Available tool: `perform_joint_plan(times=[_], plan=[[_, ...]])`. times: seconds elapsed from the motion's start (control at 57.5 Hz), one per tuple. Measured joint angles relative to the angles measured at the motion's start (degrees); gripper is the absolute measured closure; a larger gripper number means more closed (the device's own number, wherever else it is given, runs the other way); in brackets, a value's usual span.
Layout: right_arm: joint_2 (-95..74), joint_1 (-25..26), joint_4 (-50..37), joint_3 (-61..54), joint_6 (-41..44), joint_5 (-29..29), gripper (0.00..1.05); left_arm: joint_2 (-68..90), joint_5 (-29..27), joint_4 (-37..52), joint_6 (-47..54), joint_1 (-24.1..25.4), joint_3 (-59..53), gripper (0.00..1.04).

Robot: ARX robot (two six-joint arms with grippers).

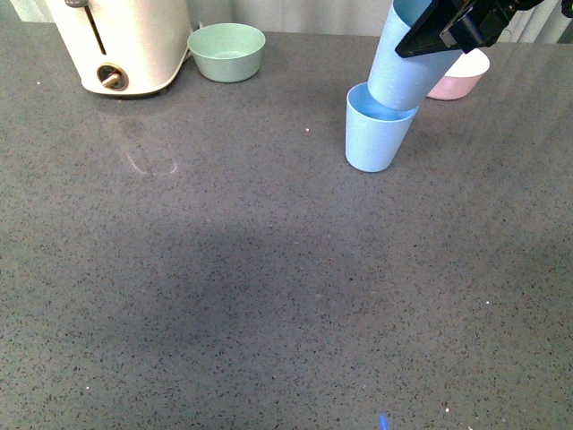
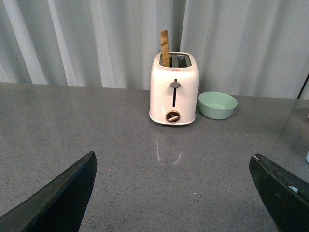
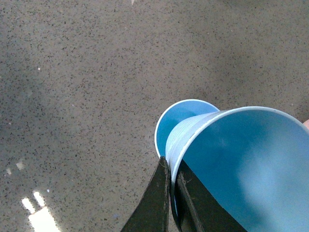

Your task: Stack blue cups with both arms

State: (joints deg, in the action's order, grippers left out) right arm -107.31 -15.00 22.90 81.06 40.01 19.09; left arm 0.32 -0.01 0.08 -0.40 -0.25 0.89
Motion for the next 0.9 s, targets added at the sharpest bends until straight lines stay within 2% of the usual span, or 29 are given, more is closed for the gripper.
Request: perform_joint_plan(times=[0.695, 0.904], plan=[[-3.6, -1.2, -2.2, 1.2, -0.3, -2.0, 1.03, 0.0, 0.0, 0.0, 0.0, 0.0, 0.0, 0.09], [-3.6, -1.3, -3.4, 1.1, -0.3, -2.4, 0.74, 0.0, 0.0, 0.0, 0.0, 0.0, 0.0, 0.09]])
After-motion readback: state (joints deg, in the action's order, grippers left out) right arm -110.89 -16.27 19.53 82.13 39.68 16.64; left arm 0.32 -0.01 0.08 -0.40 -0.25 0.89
